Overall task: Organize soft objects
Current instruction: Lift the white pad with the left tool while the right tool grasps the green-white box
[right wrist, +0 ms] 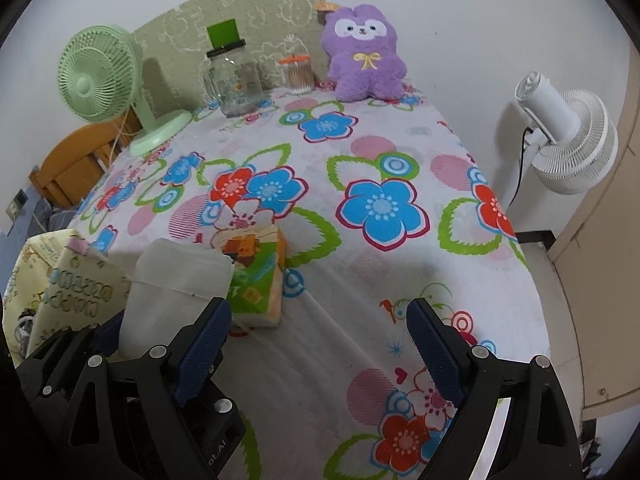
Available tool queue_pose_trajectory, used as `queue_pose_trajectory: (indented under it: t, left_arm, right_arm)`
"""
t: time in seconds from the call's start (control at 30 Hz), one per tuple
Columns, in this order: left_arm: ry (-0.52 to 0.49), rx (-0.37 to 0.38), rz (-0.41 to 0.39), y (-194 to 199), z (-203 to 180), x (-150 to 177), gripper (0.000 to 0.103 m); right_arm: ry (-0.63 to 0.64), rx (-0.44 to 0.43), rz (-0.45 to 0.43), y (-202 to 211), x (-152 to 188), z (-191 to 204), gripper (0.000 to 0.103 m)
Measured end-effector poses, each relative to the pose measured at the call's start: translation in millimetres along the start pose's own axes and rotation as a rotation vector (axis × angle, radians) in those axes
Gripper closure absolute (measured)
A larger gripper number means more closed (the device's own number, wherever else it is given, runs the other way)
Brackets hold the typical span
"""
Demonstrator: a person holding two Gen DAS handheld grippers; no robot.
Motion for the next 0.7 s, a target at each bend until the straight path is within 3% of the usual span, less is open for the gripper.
queue_pose_trajectory:
  t: [0.27,0.47,0.7]
  left_arm:
    - [-0.006,0.112,0.077,-23,-11,-1,0.040]
    - [-0.027,0.165,0.068,-22,-24,-4,0.040]
    - [-0.020,0.091,0.039,-15,-18,-5,0.040]
  right_arm:
    - [-0.027,0.022,0.031,-15,-2,-12,0.011]
    - [-0.052,0.021,0.033,-13,-2,-24,0.011]
    - [-0.027,0.019,0.014,-10,-4,-20,0.011]
Point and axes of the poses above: each gripper's, at about its wrist camera, not at the fingertips, and y roughly against the way its jaws point, z to its left, x to its underside, the point moved 4 cm from there along -y, roughly the way its jaws point, and after that the axes turned 1 degree about -y, right-handed, at the moved point
